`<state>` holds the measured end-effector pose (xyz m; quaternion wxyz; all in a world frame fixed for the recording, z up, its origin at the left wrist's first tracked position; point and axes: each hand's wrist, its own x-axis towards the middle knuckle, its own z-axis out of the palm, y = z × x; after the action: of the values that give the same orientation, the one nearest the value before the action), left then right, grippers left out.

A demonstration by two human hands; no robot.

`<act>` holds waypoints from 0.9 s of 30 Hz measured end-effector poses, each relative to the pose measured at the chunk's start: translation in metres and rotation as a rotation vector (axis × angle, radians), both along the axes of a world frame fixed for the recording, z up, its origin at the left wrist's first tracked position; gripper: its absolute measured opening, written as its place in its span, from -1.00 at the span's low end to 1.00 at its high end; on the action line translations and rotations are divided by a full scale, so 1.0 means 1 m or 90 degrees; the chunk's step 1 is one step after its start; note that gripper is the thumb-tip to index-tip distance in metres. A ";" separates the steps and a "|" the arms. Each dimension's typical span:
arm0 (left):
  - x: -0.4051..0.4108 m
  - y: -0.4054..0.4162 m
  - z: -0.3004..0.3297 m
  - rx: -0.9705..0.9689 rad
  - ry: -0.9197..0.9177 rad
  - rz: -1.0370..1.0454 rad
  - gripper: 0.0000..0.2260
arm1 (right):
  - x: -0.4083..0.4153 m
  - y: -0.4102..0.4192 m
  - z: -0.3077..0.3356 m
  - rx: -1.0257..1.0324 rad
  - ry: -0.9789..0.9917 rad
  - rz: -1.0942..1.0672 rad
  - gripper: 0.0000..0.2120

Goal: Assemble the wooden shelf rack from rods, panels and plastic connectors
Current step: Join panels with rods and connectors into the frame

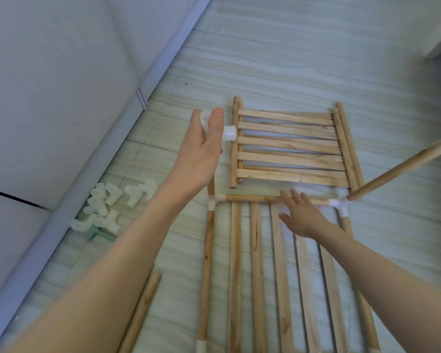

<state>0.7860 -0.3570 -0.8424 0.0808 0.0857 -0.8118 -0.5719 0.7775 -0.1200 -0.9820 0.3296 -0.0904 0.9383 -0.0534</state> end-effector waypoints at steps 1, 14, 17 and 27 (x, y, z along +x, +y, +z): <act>-0.001 0.002 0.000 0.006 0.005 0.004 -0.71 | 0.003 0.004 -0.007 0.031 0.006 0.019 -0.38; -0.009 0.005 0.002 0.007 0.026 0.026 -0.41 | -0.005 0.010 -0.010 0.135 -0.048 0.114 -0.19; 0.001 0.005 0.001 0.034 0.035 0.013 -0.61 | -0.001 0.008 -0.010 0.134 -0.050 0.099 -0.18; 0.008 0.009 0.007 0.046 0.005 0.027 -0.77 | 0.004 0.010 -0.014 0.120 -0.027 0.108 -0.13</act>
<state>0.7940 -0.3480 -0.8354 0.0926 0.1038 -0.7882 -0.5995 0.7818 -0.1100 -0.9957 0.3597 -0.1368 0.9209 0.0613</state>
